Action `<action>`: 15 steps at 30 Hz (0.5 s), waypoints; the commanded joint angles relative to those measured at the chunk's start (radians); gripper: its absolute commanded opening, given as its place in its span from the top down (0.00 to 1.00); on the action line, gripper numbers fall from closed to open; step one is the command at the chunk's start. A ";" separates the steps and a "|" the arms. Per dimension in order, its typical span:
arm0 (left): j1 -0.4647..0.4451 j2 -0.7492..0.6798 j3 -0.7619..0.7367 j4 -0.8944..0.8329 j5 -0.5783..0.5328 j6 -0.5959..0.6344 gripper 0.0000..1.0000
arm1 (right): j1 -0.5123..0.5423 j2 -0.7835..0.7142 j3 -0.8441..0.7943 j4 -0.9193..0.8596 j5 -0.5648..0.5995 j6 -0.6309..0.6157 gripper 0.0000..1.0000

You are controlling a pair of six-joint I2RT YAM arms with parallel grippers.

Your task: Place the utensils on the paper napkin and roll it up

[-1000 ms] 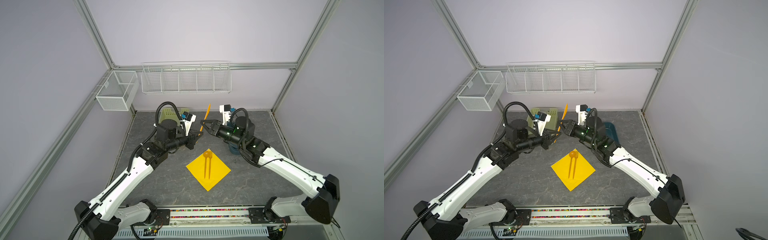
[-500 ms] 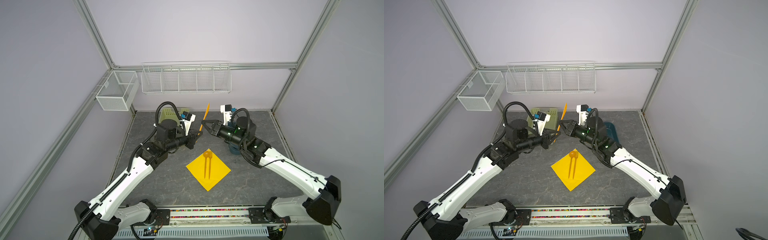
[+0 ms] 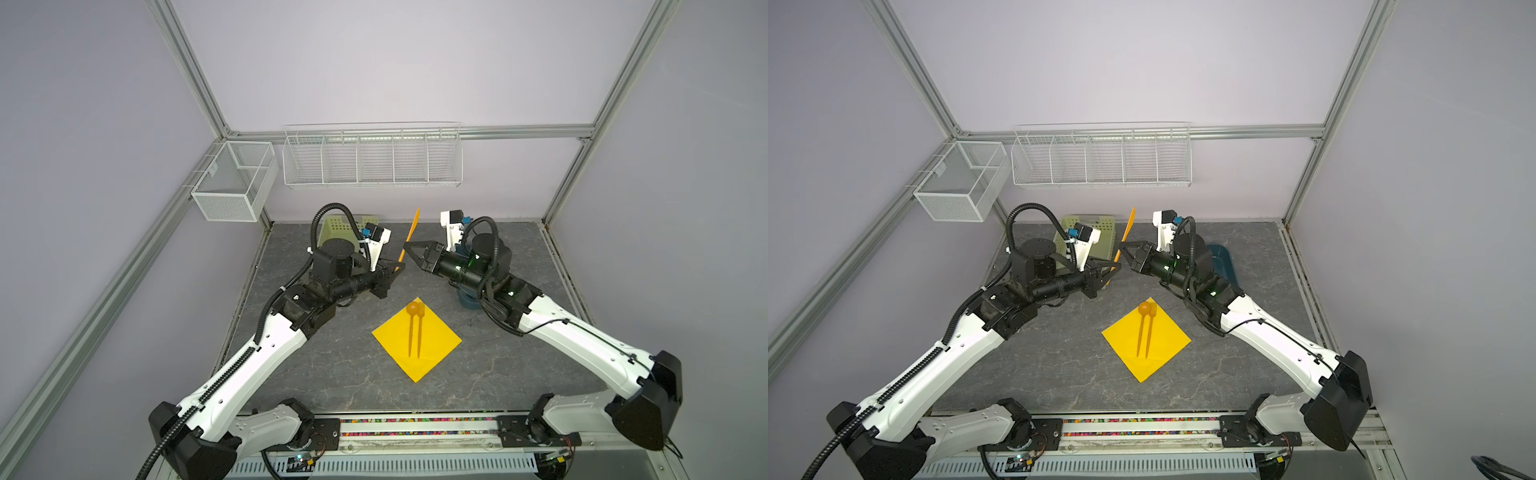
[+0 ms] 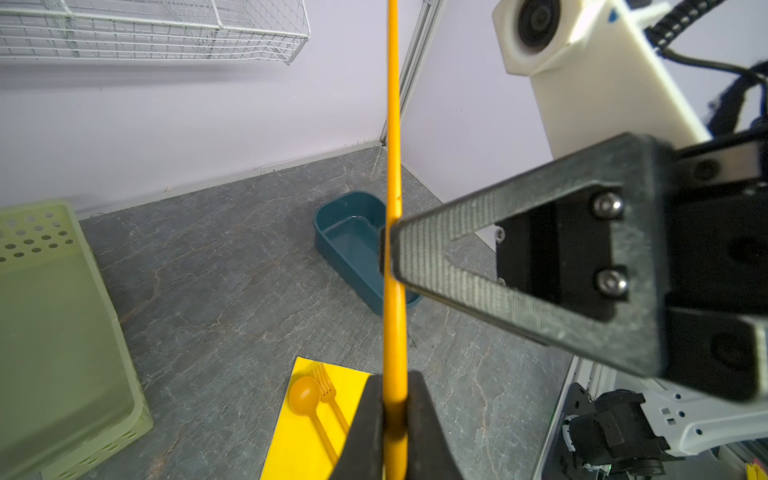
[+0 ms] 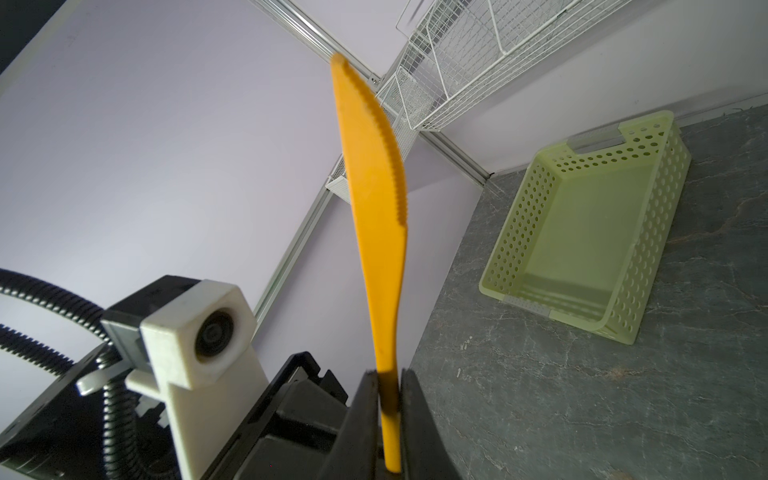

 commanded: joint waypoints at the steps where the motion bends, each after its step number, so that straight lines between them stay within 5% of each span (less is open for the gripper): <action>1: 0.000 -0.009 0.011 0.006 0.010 -0.004 0.86 | -0.006 -0.025 0.001 0.003 0.001 -0.001 0.88; 8: 0.000 -0.012 0.013 0.006 0.020 -0.003 0.78 | -0.006 -0.045 0.005 0.000 -0.020 -0.107 0.91; 15: 0.000 -0.036 0.025 0.000 0.073 0.007 0.69 | -0.007 -0.106 0.004 -0.061 -0.085 -0.431 0.93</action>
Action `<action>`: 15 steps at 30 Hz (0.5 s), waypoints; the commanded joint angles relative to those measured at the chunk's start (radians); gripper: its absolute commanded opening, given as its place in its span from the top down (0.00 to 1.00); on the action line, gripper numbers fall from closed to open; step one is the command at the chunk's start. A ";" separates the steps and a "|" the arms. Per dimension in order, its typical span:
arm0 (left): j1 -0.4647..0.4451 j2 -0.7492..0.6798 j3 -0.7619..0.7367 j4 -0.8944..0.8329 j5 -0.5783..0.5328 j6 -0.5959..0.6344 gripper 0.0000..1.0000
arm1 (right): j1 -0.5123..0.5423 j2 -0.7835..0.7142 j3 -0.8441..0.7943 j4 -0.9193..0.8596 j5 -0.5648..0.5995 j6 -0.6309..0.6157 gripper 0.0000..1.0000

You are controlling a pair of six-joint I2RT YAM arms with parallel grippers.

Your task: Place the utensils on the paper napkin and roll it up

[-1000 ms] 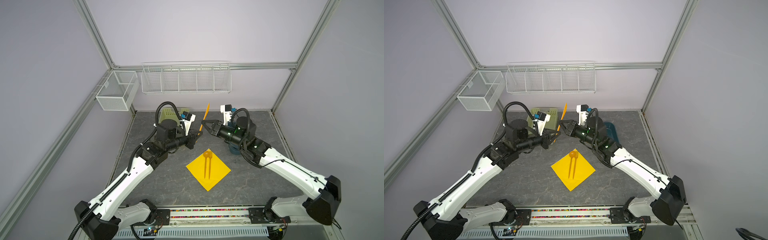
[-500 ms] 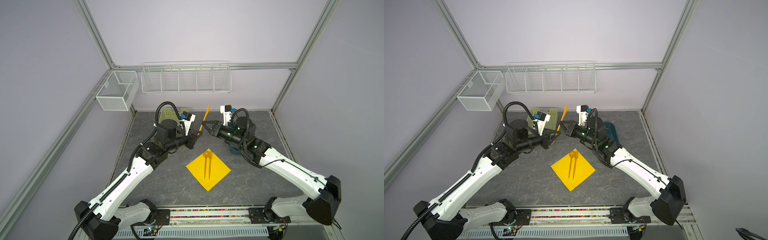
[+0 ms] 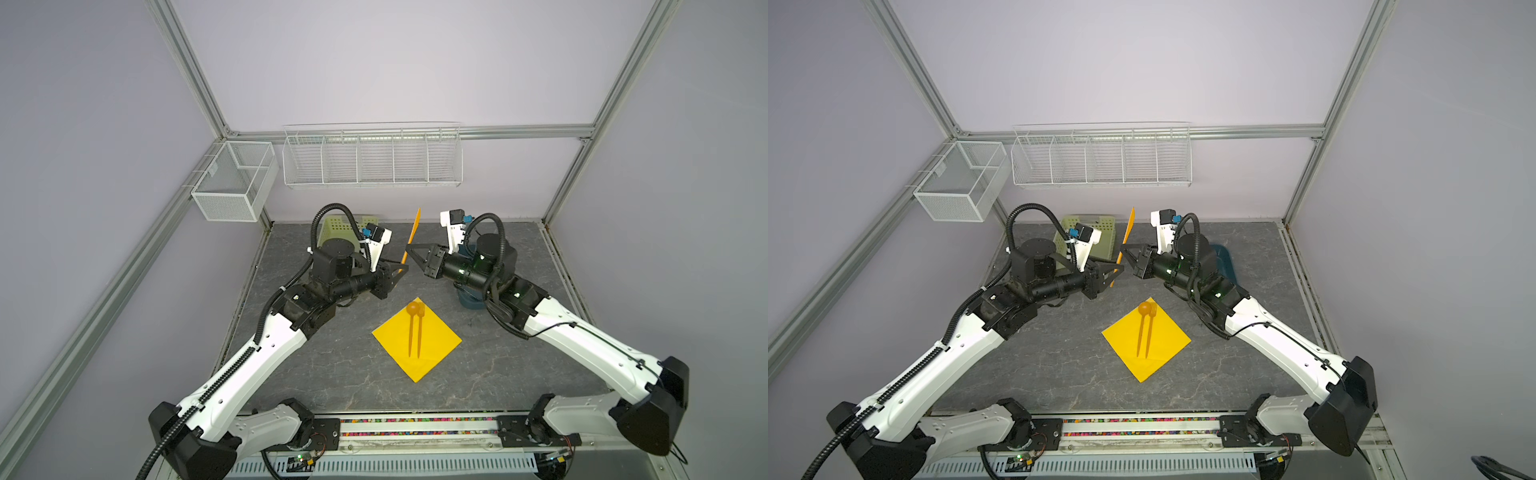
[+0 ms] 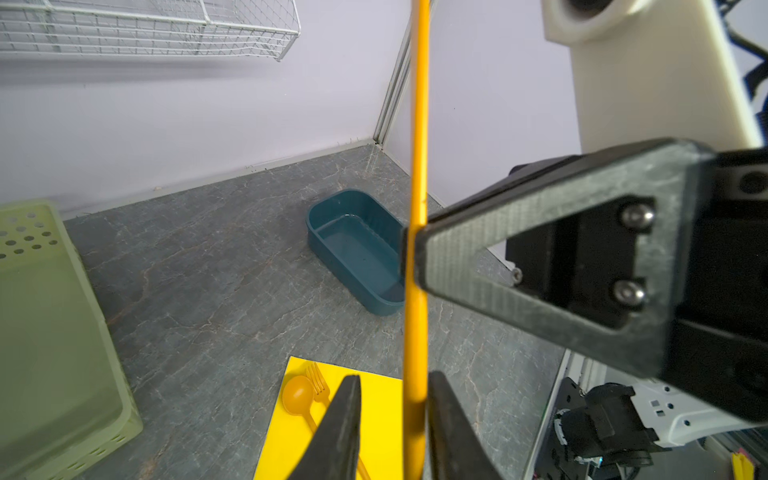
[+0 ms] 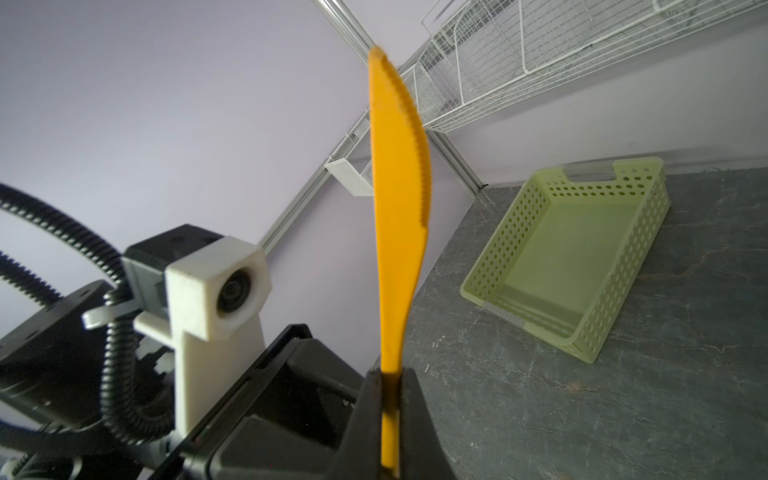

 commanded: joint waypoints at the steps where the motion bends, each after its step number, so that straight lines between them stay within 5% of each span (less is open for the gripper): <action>1: 0.000 -0.039 0.025 0.001 0.060 0.012 0.68 | -0.004 -0.072 0.000 -0.019 -0.076 -0.251 0.93; 7: 0.000 -0.066 0.035 -0.002 0.228 0.047 0.60 | -0.005 -0.152 0.022 -0.122 -0.255 -0.533 0.93; 15: 0.000 -0.096 0.042 0.064 0.491 0.076 0.49 | -0.005 -0.170 0.096 -0.236 -0.487 -0.624 0.93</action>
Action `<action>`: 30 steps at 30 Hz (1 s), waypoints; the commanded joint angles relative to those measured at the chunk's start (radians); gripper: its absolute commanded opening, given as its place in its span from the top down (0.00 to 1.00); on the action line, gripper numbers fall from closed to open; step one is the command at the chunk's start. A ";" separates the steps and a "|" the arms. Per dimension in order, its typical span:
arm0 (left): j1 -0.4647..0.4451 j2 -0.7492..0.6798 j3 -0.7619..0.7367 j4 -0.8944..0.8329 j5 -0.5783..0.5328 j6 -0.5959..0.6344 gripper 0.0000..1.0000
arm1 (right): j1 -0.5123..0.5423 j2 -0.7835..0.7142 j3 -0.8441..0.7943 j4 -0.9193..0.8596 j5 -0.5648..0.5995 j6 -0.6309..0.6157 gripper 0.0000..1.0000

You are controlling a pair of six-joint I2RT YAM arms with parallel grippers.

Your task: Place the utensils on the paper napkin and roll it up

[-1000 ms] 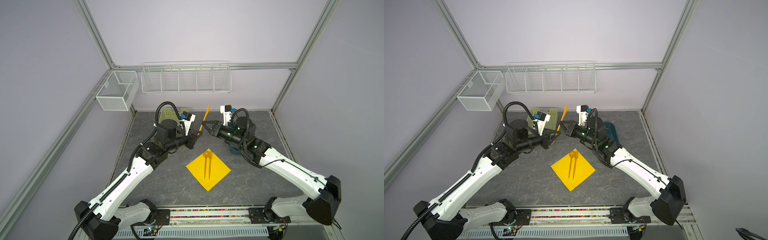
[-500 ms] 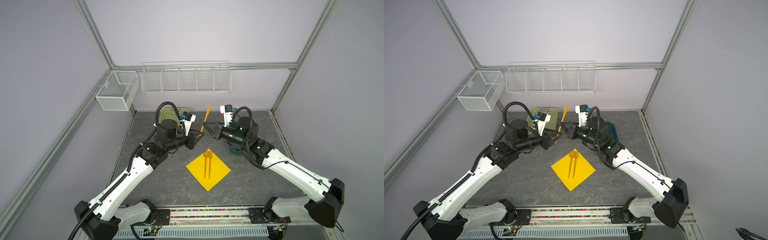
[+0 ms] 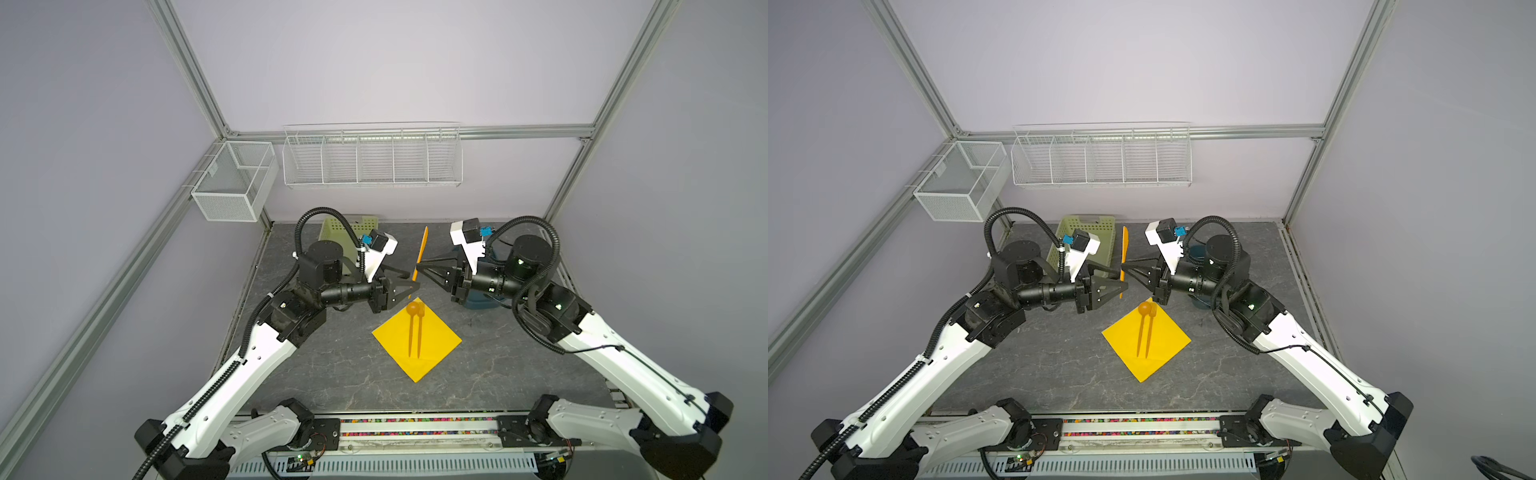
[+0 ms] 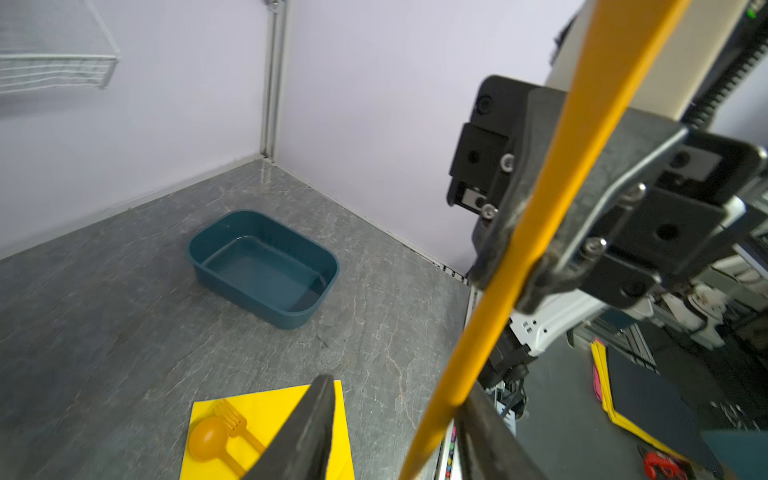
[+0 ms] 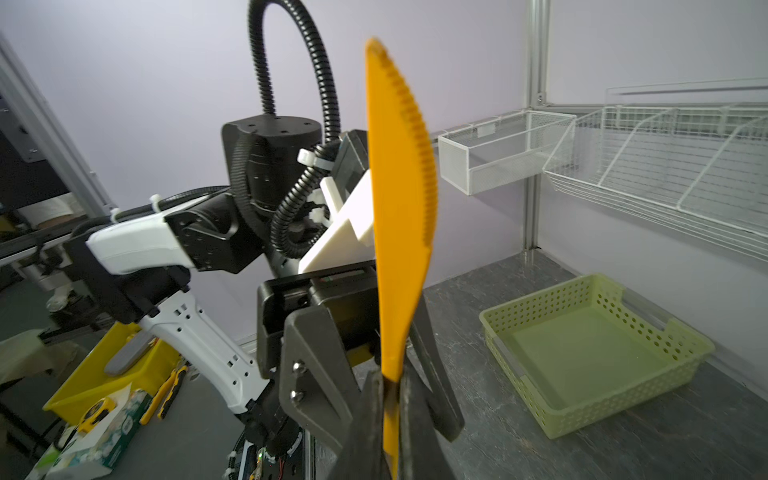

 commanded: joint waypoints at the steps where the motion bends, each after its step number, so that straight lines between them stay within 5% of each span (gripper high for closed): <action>1: 0.000 -0.025 0.043 0.046 0.162 0.027 0.48 | -0.004 -0.011 0.044 -0.072 -0.158 -0.088 0.93; 19: 0.001 -0.008 0.150 -0.117 0.335 0.151 0.60 | -0.003 0.001 0.102 -0.069 -0.323 -0.015 0.93; 30: 0.001 -0.027 0.122 -0.009 0.378 0.110 0.62 | 0.002 0.018 0.107 -0.015 -0.387 0.060 0.93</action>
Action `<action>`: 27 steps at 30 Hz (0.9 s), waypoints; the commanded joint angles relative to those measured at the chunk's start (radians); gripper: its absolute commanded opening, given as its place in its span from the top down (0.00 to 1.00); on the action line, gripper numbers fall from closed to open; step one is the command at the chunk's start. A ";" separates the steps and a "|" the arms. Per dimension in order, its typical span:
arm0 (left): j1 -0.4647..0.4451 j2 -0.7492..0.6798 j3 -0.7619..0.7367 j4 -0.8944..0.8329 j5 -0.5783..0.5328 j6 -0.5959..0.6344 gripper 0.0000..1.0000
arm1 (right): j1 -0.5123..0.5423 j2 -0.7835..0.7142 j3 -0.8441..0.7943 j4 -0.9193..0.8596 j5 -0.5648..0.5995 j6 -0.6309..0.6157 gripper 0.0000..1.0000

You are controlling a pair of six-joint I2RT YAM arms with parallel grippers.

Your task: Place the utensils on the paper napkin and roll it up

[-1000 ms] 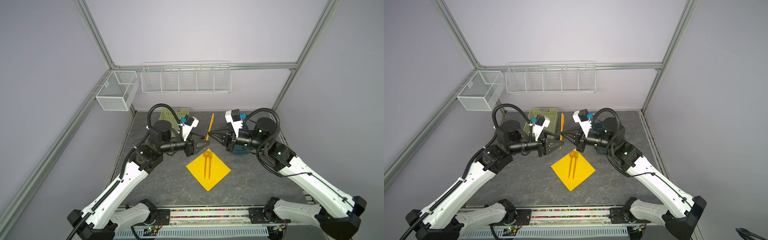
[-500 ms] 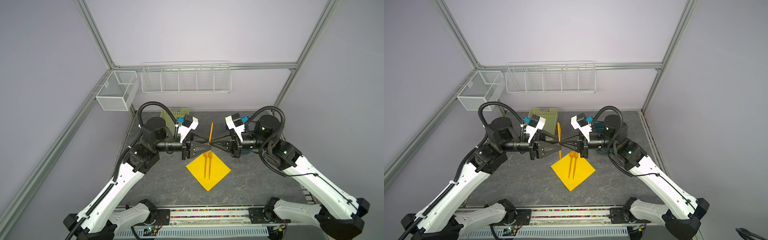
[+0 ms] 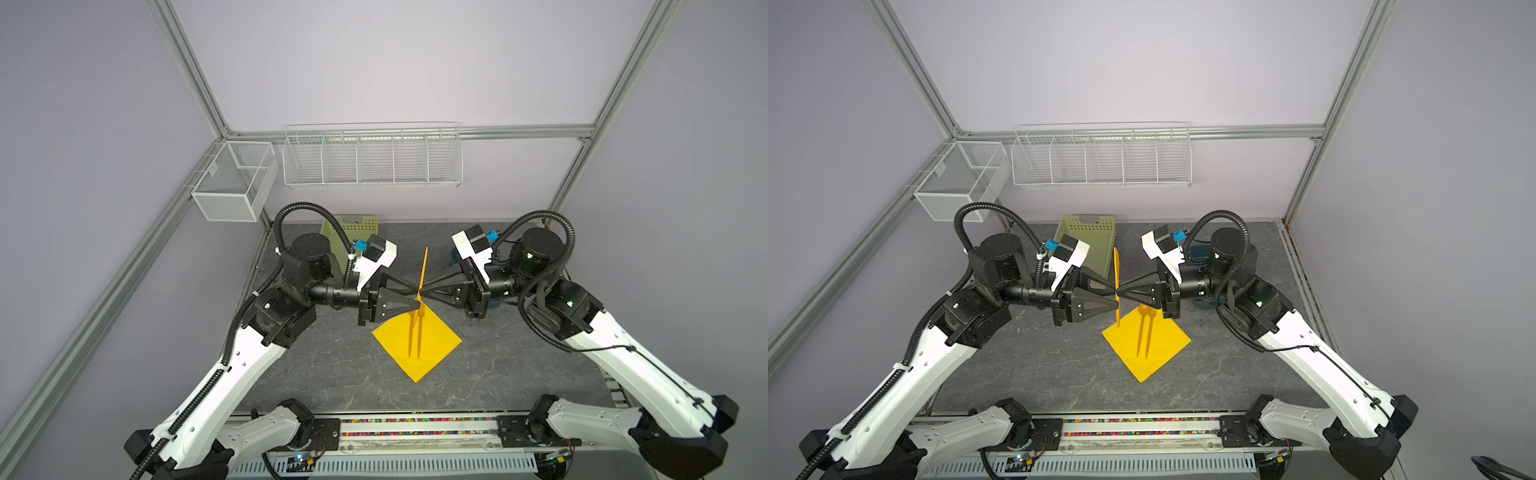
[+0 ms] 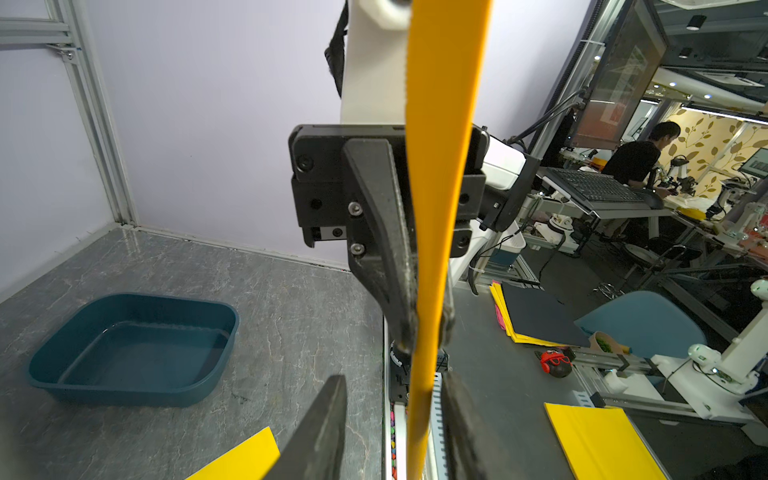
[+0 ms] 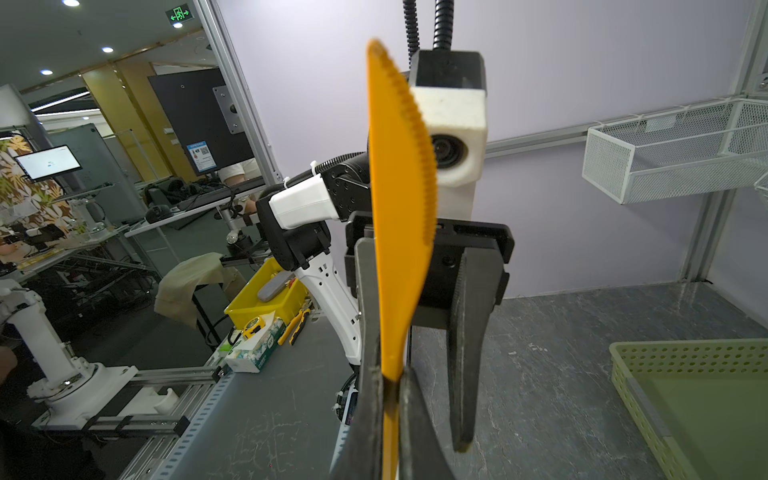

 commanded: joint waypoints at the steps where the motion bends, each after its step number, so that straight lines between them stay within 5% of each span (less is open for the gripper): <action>1: 0.001 -0.018 0.001 0.054 0.040 -0.005 0.63 | 0.003 0.009 0.023 0.042 -0.043 0.022 0.93; 27: 0.001 0.001 -0.010 0.085 0.074 -0.036 0.73 | 0.003 0.002 0.037 0.060 -0.017 0.039 0.93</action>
